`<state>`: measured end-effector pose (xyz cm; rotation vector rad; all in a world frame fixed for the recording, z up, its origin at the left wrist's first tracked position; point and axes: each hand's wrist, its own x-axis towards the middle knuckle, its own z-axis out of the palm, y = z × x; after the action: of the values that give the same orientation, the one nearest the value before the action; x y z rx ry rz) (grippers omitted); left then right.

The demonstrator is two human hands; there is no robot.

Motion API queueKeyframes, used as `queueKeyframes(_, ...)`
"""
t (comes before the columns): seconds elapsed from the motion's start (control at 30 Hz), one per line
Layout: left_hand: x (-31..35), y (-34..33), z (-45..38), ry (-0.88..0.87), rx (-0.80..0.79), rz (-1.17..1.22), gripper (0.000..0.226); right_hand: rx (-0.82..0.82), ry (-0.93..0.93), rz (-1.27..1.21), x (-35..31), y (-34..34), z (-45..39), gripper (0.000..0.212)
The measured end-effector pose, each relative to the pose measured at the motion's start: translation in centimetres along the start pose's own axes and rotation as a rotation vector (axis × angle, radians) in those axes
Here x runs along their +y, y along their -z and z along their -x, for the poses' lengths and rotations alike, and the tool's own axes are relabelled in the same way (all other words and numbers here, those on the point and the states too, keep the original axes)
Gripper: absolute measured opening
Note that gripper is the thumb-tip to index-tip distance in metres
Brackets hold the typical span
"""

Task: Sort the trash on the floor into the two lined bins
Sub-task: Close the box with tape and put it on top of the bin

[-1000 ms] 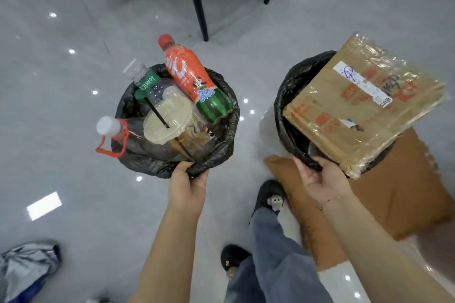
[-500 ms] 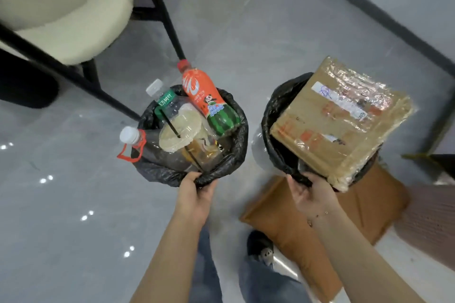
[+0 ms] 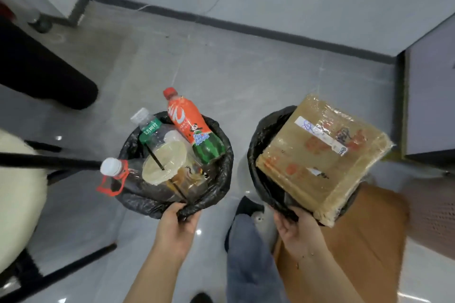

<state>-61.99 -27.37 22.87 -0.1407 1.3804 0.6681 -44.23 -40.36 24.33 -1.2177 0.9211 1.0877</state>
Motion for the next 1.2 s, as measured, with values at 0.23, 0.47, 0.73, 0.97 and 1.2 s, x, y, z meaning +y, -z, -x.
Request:
queueKeyframes(0.23, -0.6, -17.3, -4.2, 0.044, -0.037, -0.115, 0.036, 0.065, -0.033, 0.000, -12.8, -7.1, -4.0, 0.015)
queueKeyframes(0.47, -0.1, -33.6, -9.0, 0.096, -0.094, -0.238, 0.020, 0.109, 0.018, -0.021, -25.0, -14.1, -10.3, 0.016)
queueKeyframes(0.73, 0.0, -48.6, -20.0, 0.134, -0.120, -0.341, 0.029, 0.161, 0.045, -0.055, -36.0, -21.6, -21.2, 0.014)
queueKeyframes(0.97, -1.5, -56.8, -29.7, 0.110, -0.090, -0.455, 0.026, 0.177, 0.045, -0.032, -43.0, -24.6, -32.6, 0.015)
queueKeyframes(1.2, -4.4, -59.4, -36.5, 0.157, -0.073, -0.442, 0.026, 0.166, 0.026, 0.024, -46.6, -25.0, -40.6, 0.017)
